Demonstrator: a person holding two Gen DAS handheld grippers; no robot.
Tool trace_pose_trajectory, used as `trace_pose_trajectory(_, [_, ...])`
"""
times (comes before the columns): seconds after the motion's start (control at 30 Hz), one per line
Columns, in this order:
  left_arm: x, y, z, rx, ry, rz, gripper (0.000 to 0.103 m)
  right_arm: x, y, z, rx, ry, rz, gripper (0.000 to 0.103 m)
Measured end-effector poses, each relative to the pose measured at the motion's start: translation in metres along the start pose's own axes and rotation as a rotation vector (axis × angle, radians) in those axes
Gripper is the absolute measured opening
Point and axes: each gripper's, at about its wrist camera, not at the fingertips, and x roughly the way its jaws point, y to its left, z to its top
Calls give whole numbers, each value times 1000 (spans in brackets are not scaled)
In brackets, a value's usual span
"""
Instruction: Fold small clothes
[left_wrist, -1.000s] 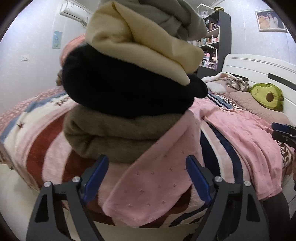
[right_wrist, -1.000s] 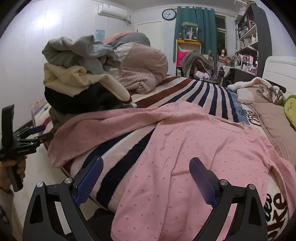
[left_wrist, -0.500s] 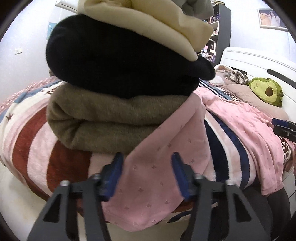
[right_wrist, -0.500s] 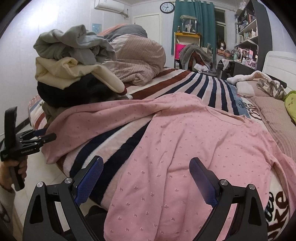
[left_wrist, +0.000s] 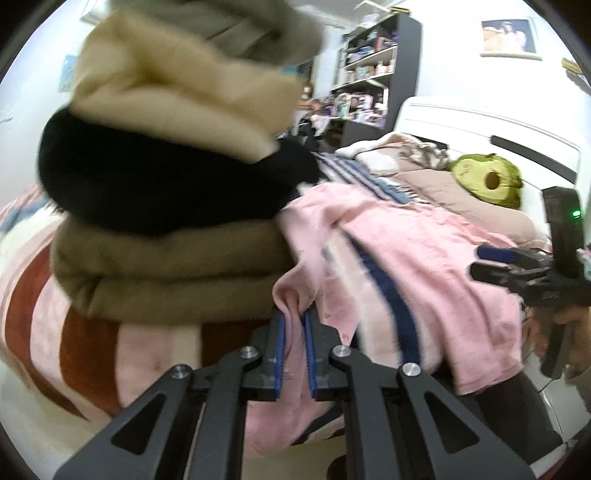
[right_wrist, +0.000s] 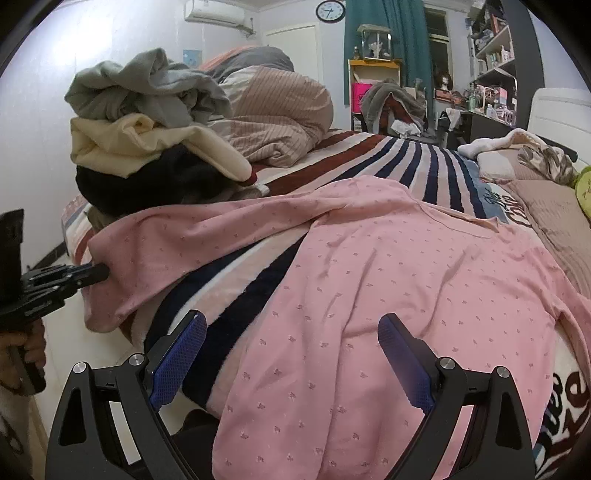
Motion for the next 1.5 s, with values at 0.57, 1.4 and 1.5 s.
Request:
trace_pose_trajectory(0.57, [24, -167, 77, 159, -52, -188, 4, -54, -87, -21, 99, -116, -57, 93])
trace_pose_trajectory(1.4, [99, -271, 46, 242, 139, -366, 38, -63, -181, -66, 198, -98, -108, 93])
trace_pose_trajectory(1.5, [75, -248, 51, 214, 93, -351, 43, -62, -173, -56, 176, -100, -95, 93])
